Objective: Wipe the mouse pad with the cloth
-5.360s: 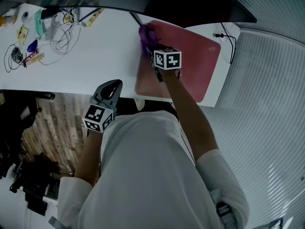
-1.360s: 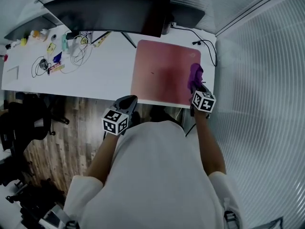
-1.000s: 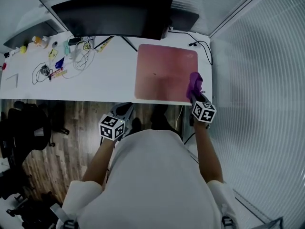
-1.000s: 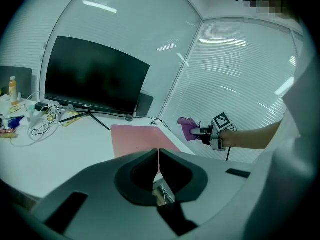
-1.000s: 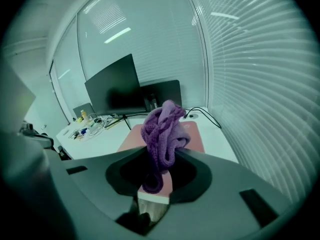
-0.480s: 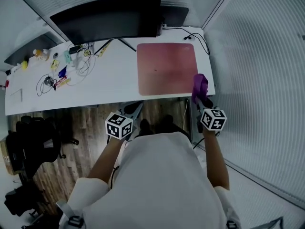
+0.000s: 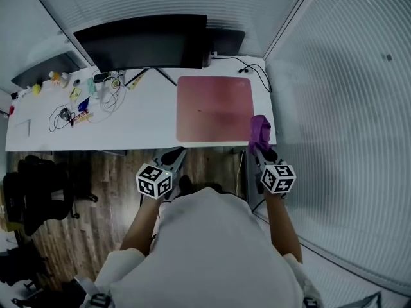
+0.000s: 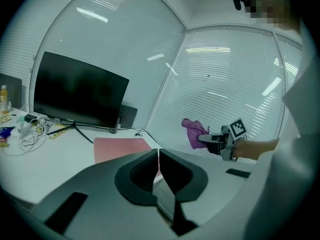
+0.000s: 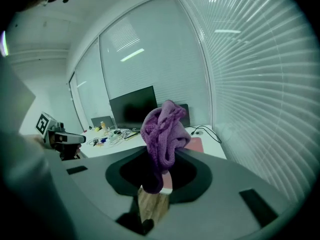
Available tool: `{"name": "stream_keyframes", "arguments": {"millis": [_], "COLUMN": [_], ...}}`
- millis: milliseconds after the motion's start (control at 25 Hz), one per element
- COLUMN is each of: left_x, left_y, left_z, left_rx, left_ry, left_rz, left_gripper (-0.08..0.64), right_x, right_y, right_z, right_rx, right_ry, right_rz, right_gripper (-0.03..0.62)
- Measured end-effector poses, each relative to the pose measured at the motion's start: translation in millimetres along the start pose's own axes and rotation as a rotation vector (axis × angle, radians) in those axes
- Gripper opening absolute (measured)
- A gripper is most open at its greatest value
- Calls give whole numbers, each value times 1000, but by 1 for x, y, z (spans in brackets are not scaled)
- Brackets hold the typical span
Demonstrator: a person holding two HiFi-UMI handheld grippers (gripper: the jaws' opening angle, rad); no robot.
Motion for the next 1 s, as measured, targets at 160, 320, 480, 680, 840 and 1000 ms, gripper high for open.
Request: {"name": "stream_keyframes", "arguments": {"millis": [160,320,480,680,840,1000], "left_x": [-1,-4,-6,-7,-7,-9], "left_y": [-5,-7,-7,-11,-13,-14], "left_z": [-13,-22,-27,-32,-31,-30], "left_rx": [-30,-42,-40,-43,-24,-29], "left_ry": [12,22,37,37,84,69], "left_rz": [-26,-51,-59,-59,-75,-74], "left_gripper": [23,23,23,23,23,23], "right_x": [-12,-22,-22,-21,-20,-23], "right_y": [9,17,22,21,18,13], "right_z": [-17,-28,-27,-31,-32,-33], "right_rx": [-11,-18,-29,-46,-51,-59], "right_ry": [6,1,-2,-7,-10,-15], "right_rz": [-21,-44,-44,-35,-34,-45], "right_gripper": [112,112,112,112,112,112]}}
Point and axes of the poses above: the fingertips, and each gripper's own axes: y backward along the fingers, z to its left, x out of its underside, the point moved 10 cm from there along y, backward along the fingers
